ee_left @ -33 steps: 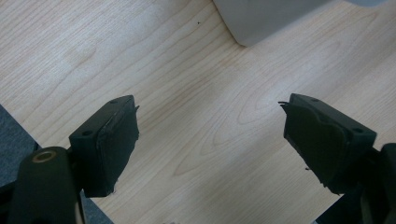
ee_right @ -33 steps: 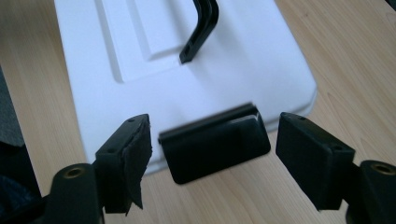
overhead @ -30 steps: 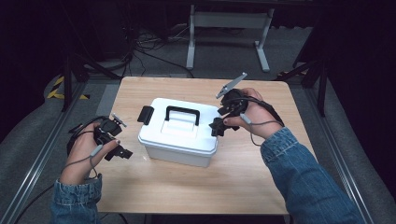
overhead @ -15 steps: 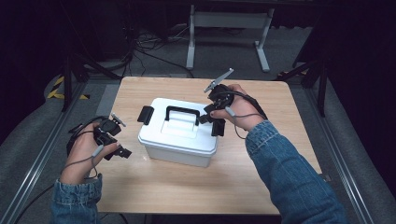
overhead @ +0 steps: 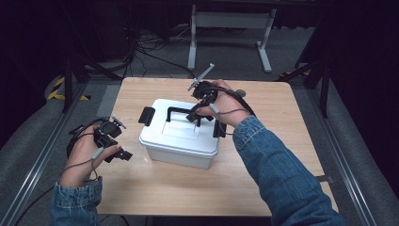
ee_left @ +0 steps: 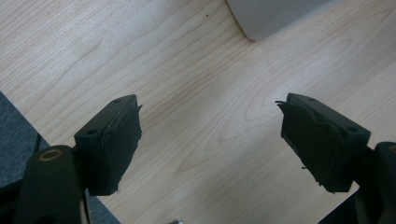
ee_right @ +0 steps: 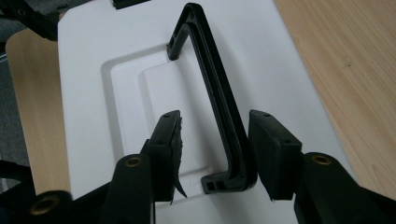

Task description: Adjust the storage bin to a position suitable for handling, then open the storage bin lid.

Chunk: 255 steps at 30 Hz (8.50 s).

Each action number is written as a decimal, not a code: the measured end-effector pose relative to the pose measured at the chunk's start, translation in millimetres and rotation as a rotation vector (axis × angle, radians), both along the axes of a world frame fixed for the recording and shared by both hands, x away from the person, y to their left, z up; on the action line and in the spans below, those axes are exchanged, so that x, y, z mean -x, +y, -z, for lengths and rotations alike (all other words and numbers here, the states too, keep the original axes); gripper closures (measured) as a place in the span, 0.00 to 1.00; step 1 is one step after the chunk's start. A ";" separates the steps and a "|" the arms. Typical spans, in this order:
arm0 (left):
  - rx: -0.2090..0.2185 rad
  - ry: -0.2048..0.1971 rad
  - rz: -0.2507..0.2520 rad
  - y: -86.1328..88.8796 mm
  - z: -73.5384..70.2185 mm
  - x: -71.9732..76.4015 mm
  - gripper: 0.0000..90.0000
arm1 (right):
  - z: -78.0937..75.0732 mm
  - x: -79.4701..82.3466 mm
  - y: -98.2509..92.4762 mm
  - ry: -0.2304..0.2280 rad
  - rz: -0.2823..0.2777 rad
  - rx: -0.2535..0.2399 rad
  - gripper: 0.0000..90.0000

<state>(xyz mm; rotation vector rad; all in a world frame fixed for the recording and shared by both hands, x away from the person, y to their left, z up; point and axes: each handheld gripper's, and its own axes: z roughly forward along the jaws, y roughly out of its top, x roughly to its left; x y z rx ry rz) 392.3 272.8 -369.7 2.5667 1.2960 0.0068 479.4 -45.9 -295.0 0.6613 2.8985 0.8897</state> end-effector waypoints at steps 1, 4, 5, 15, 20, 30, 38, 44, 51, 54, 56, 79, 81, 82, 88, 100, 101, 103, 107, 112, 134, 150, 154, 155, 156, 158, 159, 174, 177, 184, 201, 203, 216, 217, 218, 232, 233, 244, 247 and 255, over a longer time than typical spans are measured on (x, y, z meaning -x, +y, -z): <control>0.002 0.000 0.000 0.4 -0.2 0.5 0.23 | 0.8 -0.7 1.7 0.000 -0.002 0.004 0.63; 0.001 -0.010 0.006 0.9 -0.2 0.5 0.23 | 1.1 -1.3 4.6 -0.012 -0.007 0.023 0.73; 0.004 -0.004 0.003 0.6 -0.1 0.8 0.23 | 0.4 -0.8 5.0 -0.015 -0.007 0.028 0.76; -0.001 -0.003 0.019 -2.0 0.8 0.7 0.23 | -0.7 8.3 13.7 -0.009 -0.089 0.072 0.90; 0.001 -0.001 0.017 -4.2 0.2 -2.8 0.23 | -1.6 7.7 14.3 -0.029 -0.128 0.084 0.92; 0.004 -0.001 0.019 -2.1 0.3 -2.8 0.23 | -6.9 6.7 15.9 -0.062 -0.187 0.094 0.93; 0.005 -0.001 0.022 -2.8 0.5 -1.5 0.22 | -19.4 8.2 14.6 -0.073 -0.189 0.043 0.94; 0.006 0.002 0.025 -3.1 0.7 -1.5 0.22 | -33.1 10.1 8.7 -0.104 -0.180 0.015 0.94; 0.002 -0.001 0.034 -4.2 1.2 -2.0 0.22 | -44.2 13.1 -2.9 -0.124 -0.155 -0.008 0.94; 0.000 -0.004 0.032 -4.0 1.2 -2.0 0.22 | -48.3 13.8 -9.0 -0.125 -0.146 -0.016 0.94; -0.001 0.003 0.029 -3.7 0.9 -1.7 0.22 | -51.0 14.0 -13.3 -0.131 -0.139 -0.017 0.94; -0.007 0.011 0.030 -6.3 1.7 -1.9 0.22 | -70.1 11.3 -121.3 -0.151 0.112 -0.022 0.94; -0.006 0.008 0.030 -5.9 1.8 -2.0 0.22 | -69.4 10.5 -129.3 -0.144 0.131 -0.024 0.94; -0.007 0.008 0.030 -6.0 1.8 -2.1 0.22 | -68.6 9.6 -133.8 -0.145 0.141 -0.023 0.94; -0.013 0.007 0.032 -6.2 2.3 -2.1 0.22 | -66.5 5.4 -149.4 -0.140 0.185 -0.020 0.94; -0.009 0.020 0.044 -7.6 3.8 -2.3 0.22 | -61.5 -2.8 -185.5 -0.135 0.290 -0.011 0.94; -0.010 0.021 0.043 -7.9 3.9 -2.3 0.22 | -60.1 -3.4 -188.2 -0.132 0.297 -0.009 0.94; -0.008 0.021 0.043 -7.8 3.8 -2.4 0.22 | -56.5 -4.9 -193.3 -0.128 0.313 -0.004 0.94; -0.008 0.014 0.033 -6.5 2.7 -2.8 0.22 | -48.2 -7.8 -204.1 -0.120 0.342 -0.008 0.94; -0.010 0.015 0.028 -6.6 3.3 -2.8 0.22 | -35.7 -11.5 -216.3 -0.105 0.380 -0.003 0.94; -0.005 0.019 0.015 -6.2 4.4 -3.8 0.21 | 54.2 -16.7 -243.9 0.008 0.456 -0.007 0.94; -0.015 0.016 0.022 -7.0 5.0 -4.4 0.21 | 96.1 -11.7 -252.8 0.054 0.465 -0.029 0.94; -0.016 0.016 0.022 -7.0 5.1 -4.5 0.21 | 102.9 -10.8 -255.6 0.064 0.470 -0.035 0.94; -0.013 0.018 0.019 -7.2 5.3 -4.4 0.21 | 104.2 -10.4 -256.3 0.065 0.470 -0.040 0.94; -0.013 0.019 0.020 -7.2 5.4 -4.4 0.21 | 105.6 -10.3 -256.8 0.067 0.471 -0.044 0.94; -0.010 0.021 0.020 -6.9 5.8 -4.4 0.21 | 107.8 -9.8 -257.6 0.073 0.475 -0.049 0.94; -0.010 0.021 0.020 -6.9 5.8 -4.4 0.21 | 107.8 -9.8 -257.6 0.073 0.475 -0.049 0.94; -0.011 0.021 0.021 -7.0 6.7 -6.4 0.21 | 119.6 -12.4 -269.5 0.080 0.550 -0.058 0.85; -0.009 0.020 0.026 -9.3 6.0 -8.8 0.21 | 117.1 -11.6 -272.9 0.039 0.575 -0.044 0.74; 0.001 0.016 0.026 -7.0 4.3 -13.8 0.21 | 105.1 -4.6 -274.6 -0.023 0.589 -0.064 0.57; 0.002 0.007 -0.002 1.1 3.3 -3.7 0.21 | 62.8 38.0 -238.1 -0.127 0.442 -0.139 0.53; 0.003 0.010 -0.006 1.6 4.2 -2.5 0.21 | 59.5 43.7 -232.8 -0.138 0.421 -0.145 0.53; 0.010 -0.002 0.007 0.9 3.3 0.1 0.21 | 59.5 88.7 -200.0 -0.136 0.309 -0.181 0.50; 0.012 0.003 0.002 0.5 3.4 0.2 0.21 | 62.5 92.4 -198.0 -0.125 0.307 -0.183 0.50; 0.007 -0.004 0.007 0.5 3.6 -0.5 0.21 | 64.6 94.4 -197.2 -0.123 0.304 -0.181 0.50; 0.000 -0.019 0.017 -0.2 4.4 -3.5 0.22 | 103.8 120.0 -183.6 -0.129 0.290 -0.184 0.50; 0.001 -0.018 0.017 -0.2 4.4 -3.5 0.22 | 108.3 121.3 -181.8 -0.126 0.289 -0.183 0.51; 0.004 -0.015 0.013 -1.0 4.9 -3.3 0.22 | 149.4 127.5 -164.9 -0.157 0.278 -0.216 0.53; 0.000 -0.012 0.018 -1.6 5.1 -3.4 0.22 | 159.3 127.9 -161.7 -0.170 0.287 -0.222 0.54; 0.002 -0.011 0.024 -2.0 5.6 -3.5 0.22 | 175.7 129.2 -153.2 -0.193 0.293 -0.247 0.55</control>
